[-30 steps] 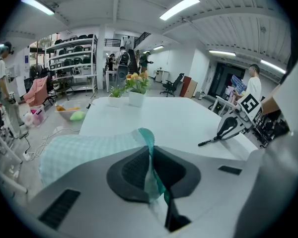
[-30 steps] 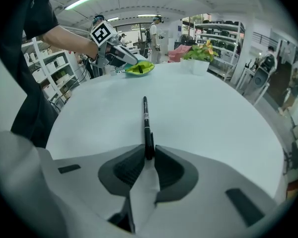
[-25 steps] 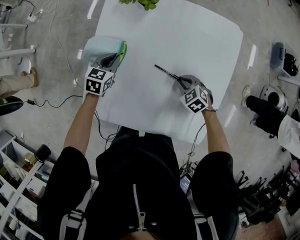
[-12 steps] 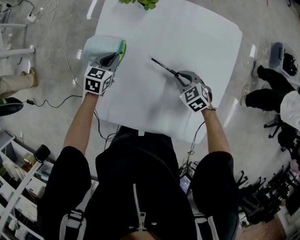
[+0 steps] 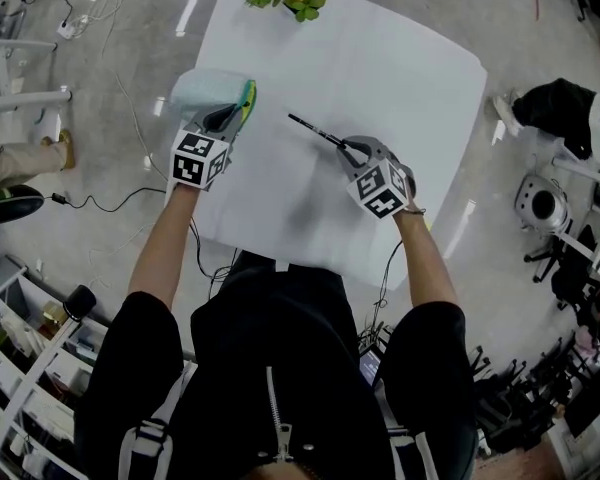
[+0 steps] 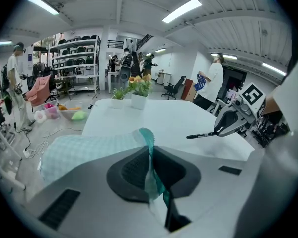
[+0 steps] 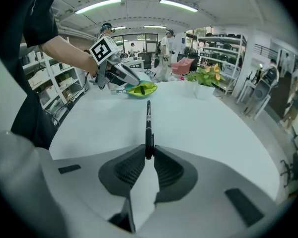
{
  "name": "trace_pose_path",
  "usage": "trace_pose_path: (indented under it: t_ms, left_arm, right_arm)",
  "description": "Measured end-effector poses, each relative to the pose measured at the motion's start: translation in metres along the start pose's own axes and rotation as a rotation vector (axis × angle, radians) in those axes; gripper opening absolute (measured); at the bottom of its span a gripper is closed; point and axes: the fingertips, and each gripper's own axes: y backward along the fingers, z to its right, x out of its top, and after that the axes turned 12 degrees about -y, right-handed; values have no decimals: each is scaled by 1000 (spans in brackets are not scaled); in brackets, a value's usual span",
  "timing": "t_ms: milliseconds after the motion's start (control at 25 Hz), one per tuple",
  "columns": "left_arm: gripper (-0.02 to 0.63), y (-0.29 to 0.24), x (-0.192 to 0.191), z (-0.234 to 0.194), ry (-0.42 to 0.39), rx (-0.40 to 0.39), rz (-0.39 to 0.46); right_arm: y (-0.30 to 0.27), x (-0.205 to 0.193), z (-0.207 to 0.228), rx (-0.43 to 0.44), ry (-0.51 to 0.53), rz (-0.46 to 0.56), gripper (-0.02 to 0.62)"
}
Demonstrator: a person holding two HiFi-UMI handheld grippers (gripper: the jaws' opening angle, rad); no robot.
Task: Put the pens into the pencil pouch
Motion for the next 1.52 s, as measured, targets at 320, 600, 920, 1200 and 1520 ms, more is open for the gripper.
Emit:
trace_pose_path:
  t_ms: [320,600,920,1200,1520]
  left_arm:
    - [44,4,1,0,17,-1,12]
    - [44,7,4,-3,32,1,25]
    - [44,11,4,-3,40,-8,25]
    - [44,9,5,-2,52,-20,30]
    - [44,7,10,1,82,-29,43]
  right_arm:
    - [-25,40,-17,40,29,17,66]
    - [-50,64,-31,73,82,4,66]
    - [-71,92,-43,100,118,5,66]
    - [-86,111,-57,124,149,18,66]
    - [-99,136,-74,146,173,52,66]
